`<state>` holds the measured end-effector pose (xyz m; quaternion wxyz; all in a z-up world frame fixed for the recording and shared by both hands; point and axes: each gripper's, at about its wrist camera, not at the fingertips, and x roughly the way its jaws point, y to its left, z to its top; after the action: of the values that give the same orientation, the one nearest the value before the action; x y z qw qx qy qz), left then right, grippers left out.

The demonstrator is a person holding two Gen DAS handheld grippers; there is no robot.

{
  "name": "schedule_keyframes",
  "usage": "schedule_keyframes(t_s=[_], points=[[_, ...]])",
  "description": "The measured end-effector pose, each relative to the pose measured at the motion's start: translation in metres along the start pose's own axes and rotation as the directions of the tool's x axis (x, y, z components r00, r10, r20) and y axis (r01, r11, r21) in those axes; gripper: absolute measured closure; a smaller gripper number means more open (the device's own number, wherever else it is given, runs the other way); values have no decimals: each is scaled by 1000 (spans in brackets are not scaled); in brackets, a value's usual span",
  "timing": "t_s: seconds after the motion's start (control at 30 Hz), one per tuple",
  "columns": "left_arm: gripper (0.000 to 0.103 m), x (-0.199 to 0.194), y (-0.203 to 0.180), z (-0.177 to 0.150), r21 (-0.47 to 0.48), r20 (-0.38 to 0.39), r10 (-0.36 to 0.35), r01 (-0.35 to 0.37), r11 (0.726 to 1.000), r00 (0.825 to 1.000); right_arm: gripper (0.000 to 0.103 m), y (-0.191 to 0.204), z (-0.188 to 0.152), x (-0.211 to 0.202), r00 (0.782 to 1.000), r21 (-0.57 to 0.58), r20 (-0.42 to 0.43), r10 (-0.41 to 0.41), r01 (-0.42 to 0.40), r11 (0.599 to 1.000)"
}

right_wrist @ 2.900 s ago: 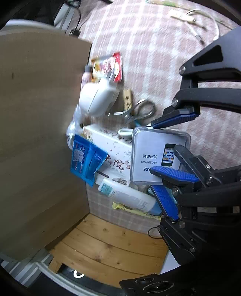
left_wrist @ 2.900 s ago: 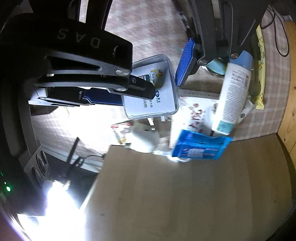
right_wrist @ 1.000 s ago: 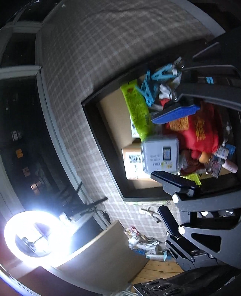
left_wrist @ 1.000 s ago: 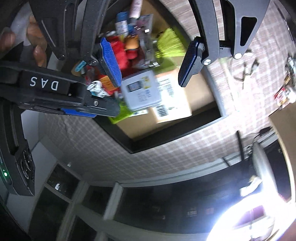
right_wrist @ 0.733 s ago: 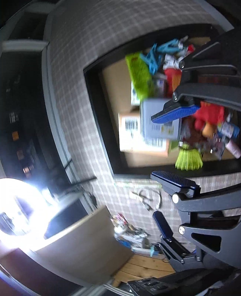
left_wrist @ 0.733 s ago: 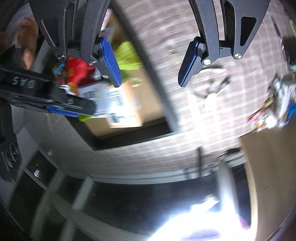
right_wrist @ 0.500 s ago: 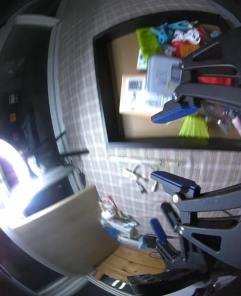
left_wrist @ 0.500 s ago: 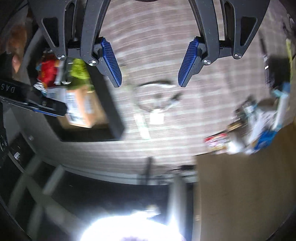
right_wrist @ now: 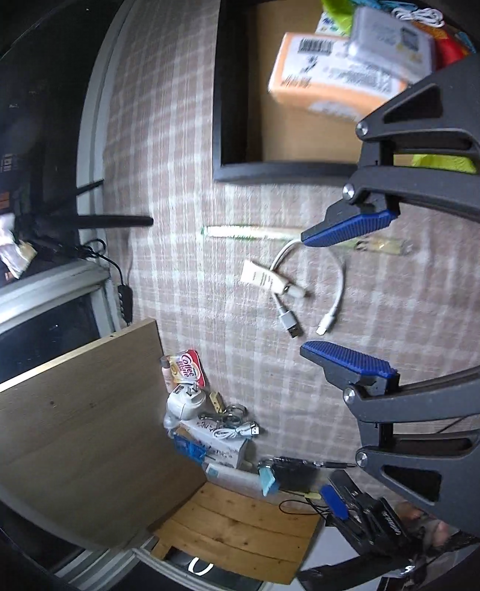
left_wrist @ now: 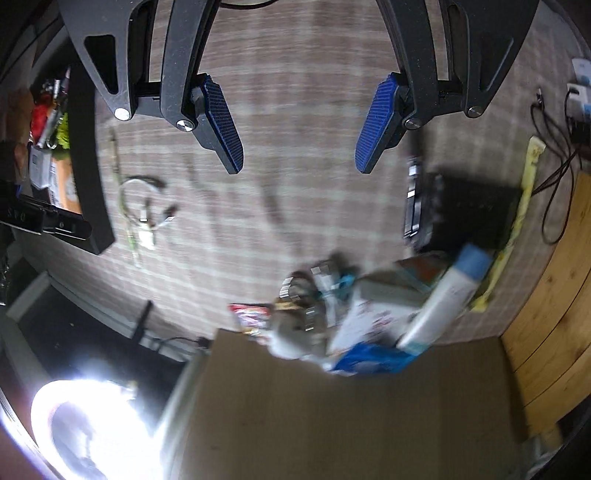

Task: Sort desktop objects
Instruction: 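Move both open tools back to the object pile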

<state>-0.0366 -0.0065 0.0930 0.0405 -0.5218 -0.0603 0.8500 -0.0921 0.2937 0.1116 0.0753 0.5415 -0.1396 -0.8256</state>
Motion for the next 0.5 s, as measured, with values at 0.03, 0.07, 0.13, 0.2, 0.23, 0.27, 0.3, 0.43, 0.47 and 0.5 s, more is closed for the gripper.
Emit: schedule_keyframes(t_s=[0.03, 0.07, 0.13, 0.2, 0.23, 0.27, 0.3, 0.43, 0.47, 0.5], points=[[43, 2, 9, -1, -15, -6, 2, -2, 1000, 1000, 53, 0, 4, 7, 1000, 6, -14, -2, 2, 1000], [43, 6, 16, -2, -31, -14, 5, -6, 1000, 1000, 56, 0, 8, 17, 999, 16, -33, -5, 5, 1000], [43, 10, 24, -3, -44, -24, 14, -15, 999, 1000, 60, 0, 14, 30, 998, 23, -55, -4, 5, 1000], [43, 15, 32, -4, -56, -34, 21, -23, 998, 999, 60, -1, 20, 45, 997, 32, -73, -8, 10, 999], [43, 18, 35, -5, -63, -38, 24, -27, 998, 999, 60, -3, 22, 50, 997, 40, -81, -10, 13, 999], [43, 20, 39, -5, -67, -42, 26, -28, 997, 999, 61, -4, 25, 56, 996, 48, -88, -15, 19, 999], [43, 23, 42, -5, -73, -46, 26, -29, 997, 999, 62, -6, 28, 62, 995, 53, -93, -23, 28, 998], [43, 34, 55, -5, -96, -63, 34, -40, 995, 997, 64, -9, 38, 77, 992, 49, -106, -66, 71, 996], [43, 36, 58, -5, -103, -66, 35, -42, 994, 997, 64, -10, 39, 80, 991, 46, -107, -78, 84, 995], [43, 38, 61, -5, -110, -68, 37, -44, 993, 997, 65, -10, 41, 82, 990, 41, -108, -93, 98, 994]])
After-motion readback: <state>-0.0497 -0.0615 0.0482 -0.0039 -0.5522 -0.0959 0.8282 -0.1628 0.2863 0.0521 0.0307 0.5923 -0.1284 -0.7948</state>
